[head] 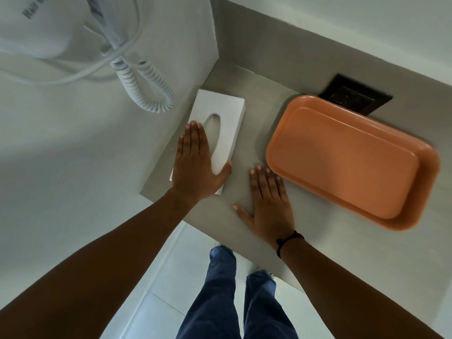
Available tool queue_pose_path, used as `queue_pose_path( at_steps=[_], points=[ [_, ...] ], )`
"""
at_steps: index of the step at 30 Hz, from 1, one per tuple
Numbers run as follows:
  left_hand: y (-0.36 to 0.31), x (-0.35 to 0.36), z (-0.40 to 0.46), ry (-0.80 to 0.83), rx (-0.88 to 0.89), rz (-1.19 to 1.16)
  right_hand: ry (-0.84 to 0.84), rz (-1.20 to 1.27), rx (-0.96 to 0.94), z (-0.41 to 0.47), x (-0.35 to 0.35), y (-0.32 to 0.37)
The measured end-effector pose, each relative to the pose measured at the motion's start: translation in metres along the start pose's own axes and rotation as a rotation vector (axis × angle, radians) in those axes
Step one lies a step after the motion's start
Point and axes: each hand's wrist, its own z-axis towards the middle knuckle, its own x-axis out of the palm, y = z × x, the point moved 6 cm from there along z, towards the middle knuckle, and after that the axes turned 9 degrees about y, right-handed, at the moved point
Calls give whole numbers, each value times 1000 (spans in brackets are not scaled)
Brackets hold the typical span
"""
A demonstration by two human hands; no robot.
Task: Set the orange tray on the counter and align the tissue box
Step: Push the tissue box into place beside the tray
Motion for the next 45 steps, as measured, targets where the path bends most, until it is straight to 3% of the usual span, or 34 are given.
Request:
queue_pose_path(
  at_steps=[11,22,24,30,33,37,45],
  points=[
    [9,-17,80,16,198,37,-9,-1,-5,-1,2,0],
    [6,-29,91,-34,236,-83,0,50,2,1,-5,6],
    [13,-28,75,-62,219,-127,-14,186,31,8,-16,17],
    [43,-16,6,-189,305,-21,-170,1133,351,83,-62,51],
    [40,-13,-1,-259,312,-40,-234,1434,471,129,-81,45],
    [37,-10,2,-252,273,-95,-145,1368,495,158,-85,32],
    [37,-14,18,-252,241,-137,-128,1326,523,178,-87,28]
  ],
)
